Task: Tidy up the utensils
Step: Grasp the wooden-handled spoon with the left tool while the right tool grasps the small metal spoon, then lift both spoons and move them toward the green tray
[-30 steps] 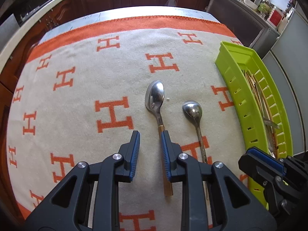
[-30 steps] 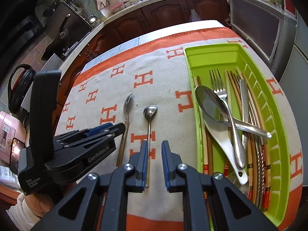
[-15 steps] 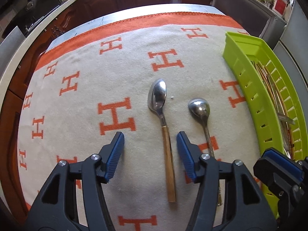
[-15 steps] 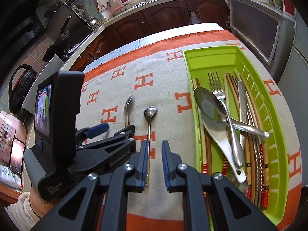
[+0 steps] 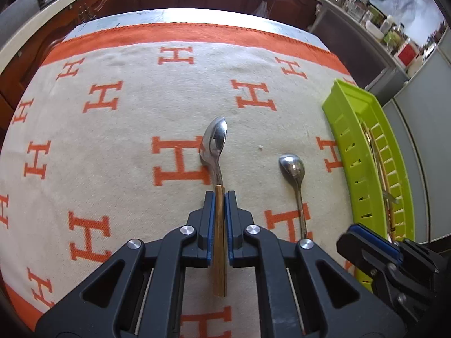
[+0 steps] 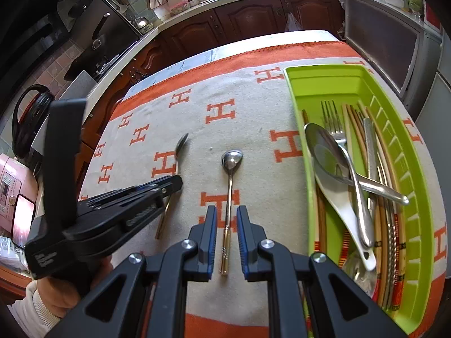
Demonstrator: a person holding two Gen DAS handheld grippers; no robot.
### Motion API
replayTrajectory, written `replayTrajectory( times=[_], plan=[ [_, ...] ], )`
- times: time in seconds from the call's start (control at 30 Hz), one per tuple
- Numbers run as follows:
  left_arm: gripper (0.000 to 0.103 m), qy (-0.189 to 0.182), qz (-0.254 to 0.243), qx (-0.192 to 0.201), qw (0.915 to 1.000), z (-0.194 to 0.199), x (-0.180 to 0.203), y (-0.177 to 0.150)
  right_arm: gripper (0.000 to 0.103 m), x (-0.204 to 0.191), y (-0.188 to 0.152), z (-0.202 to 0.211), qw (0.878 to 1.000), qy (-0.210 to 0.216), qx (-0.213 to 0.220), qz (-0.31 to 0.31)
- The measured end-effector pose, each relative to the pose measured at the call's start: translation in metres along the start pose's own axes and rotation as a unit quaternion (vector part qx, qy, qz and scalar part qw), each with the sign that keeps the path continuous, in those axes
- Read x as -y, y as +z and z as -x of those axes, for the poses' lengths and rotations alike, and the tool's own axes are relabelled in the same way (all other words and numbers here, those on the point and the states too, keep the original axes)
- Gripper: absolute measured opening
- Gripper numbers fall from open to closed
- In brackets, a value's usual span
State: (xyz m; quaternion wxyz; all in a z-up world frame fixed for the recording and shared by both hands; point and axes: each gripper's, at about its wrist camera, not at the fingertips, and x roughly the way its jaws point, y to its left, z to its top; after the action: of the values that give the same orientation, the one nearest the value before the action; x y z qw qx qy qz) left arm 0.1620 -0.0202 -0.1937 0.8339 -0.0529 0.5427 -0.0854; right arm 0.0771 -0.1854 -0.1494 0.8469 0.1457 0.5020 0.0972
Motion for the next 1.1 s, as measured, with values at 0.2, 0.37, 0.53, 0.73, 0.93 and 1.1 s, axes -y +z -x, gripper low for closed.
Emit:
replayTrajectory(
  times=[0.2,0.37,0.53,0.73,0.93,1.1],
  plan=[
    [0.005,-0.007,0.010,0.017,0.9998,0.021,-0.020,-0.010,0.020,-0.009,0.009,-0.018,1.000,-0.010,-0.008,0.003],
    [0.005,-0.022,0.019,0.022,0.9993,0.034,-0.033,-0.016,0.020,-0.016,0.018,-0.039,0.999,-0.032,-0.022,0.003],
    [0.005,-0.031,0.025,0.020,0.9990,0.037,-0.044,-0.018,0.020,-0.020,0.023,-0.058,0.998,-0.066,-0.020,0.005],
    [0.005,-0.036,0.032,0.019,0.9986,0.038,-0.050,-0.019,0.009,-0.029,0.031,-0.067,0.994,-0.104,-0.005,0.026],
    [0.005,-0.040,0.029,0.022,0.9985,0.042,-0.047,-0.020,0.004,-0.014,0.032,-0.063,0.998,-0.070,0.000,-0.002],
    [0.005,-0.044,0.019,0.026,0.9985,0.050,-0.039,-0.023,0.004,-0.003,0.023,-0.050,0.999,-0.020,0.005,-0.026]
  ],
)
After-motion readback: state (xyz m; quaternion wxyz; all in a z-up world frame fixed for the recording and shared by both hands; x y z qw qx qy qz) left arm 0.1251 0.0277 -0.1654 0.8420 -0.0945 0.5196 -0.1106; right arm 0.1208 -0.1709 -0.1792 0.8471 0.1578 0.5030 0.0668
